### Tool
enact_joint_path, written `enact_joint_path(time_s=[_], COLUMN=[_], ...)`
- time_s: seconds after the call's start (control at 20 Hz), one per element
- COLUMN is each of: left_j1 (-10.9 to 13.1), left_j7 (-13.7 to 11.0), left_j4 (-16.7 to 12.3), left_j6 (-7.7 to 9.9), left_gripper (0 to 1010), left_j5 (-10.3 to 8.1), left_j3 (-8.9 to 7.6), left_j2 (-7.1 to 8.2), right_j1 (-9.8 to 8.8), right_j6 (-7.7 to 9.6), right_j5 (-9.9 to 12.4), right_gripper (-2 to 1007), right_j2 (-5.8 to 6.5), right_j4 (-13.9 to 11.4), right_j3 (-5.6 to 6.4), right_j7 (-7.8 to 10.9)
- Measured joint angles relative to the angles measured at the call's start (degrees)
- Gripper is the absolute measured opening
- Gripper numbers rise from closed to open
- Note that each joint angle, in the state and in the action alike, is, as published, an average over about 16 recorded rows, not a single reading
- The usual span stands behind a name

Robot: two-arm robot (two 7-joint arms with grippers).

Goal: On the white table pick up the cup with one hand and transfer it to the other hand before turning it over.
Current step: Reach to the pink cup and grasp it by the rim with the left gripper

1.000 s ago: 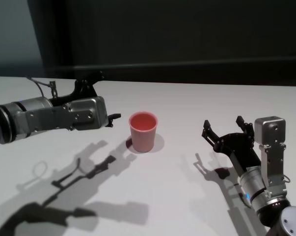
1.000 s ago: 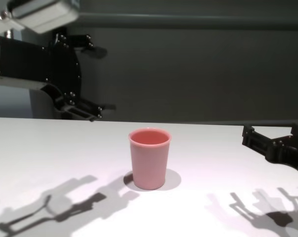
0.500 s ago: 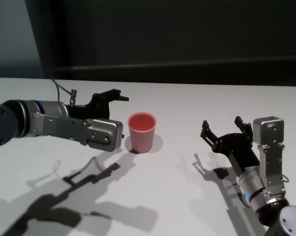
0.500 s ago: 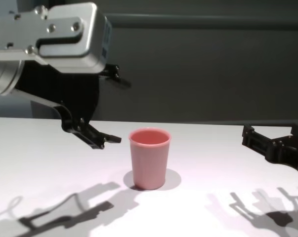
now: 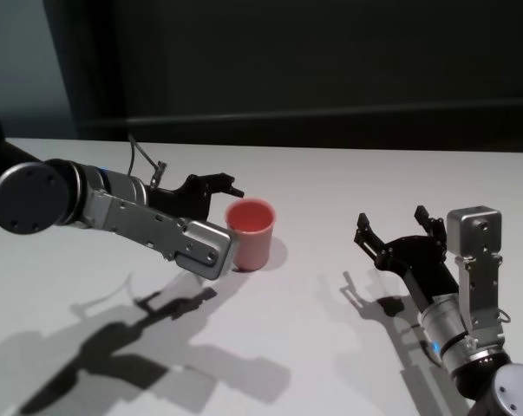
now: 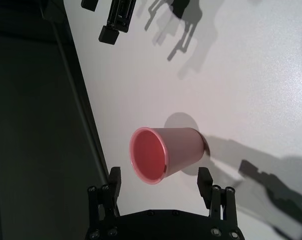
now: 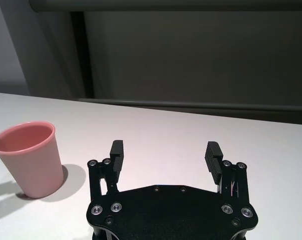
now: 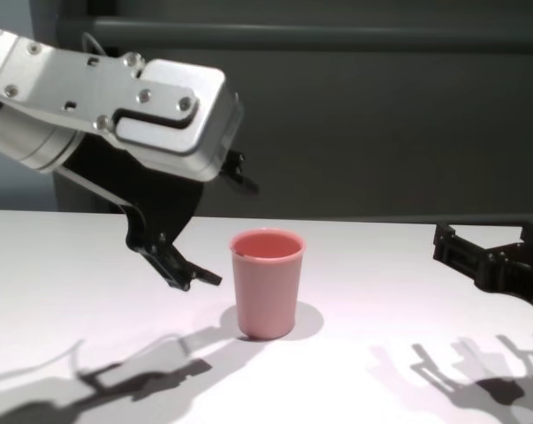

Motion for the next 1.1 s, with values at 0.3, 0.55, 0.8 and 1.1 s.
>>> enact_joint_path(time_s=[0.3, 0.55, 0.8, 1.1], left_j1=[-3.89, -6.54, -8.74, -10.92], left_j7=[-2.81, -4.56, -5.91, -7.09], left_j4=[4.14, 7.95, 11.65, 15.73], left_j6=[-1.72, -2.56, -3.20, -3.96], left_gripper=[1003, 1003, 1003, 1003], left_j5=[1.14, 1.67, 2.04, 2.20], left_j3=[3.24, 5.44, 7.38, 9.37], left_j2=[-2.26, -4.43, -6.51, -8.76], right_j1=[0.00, 0.00, 0.00, 0.00], right_j6=[0.00, 0.00, 0.00, 0.00], right_j5=[0.00, 0.00, 0.00, 0.00], right_gripper=[1002, 1002, 1002, 1002], right_j2=[0.00, 0.00, 0.00, 0.00], right_j4=[0.00, 0.00, 0.00, 0.00], right_j3=[0.00, 0.00, 0.00, 0.00], right_j7=[0.00, 0.00, 0.00, 0.00])
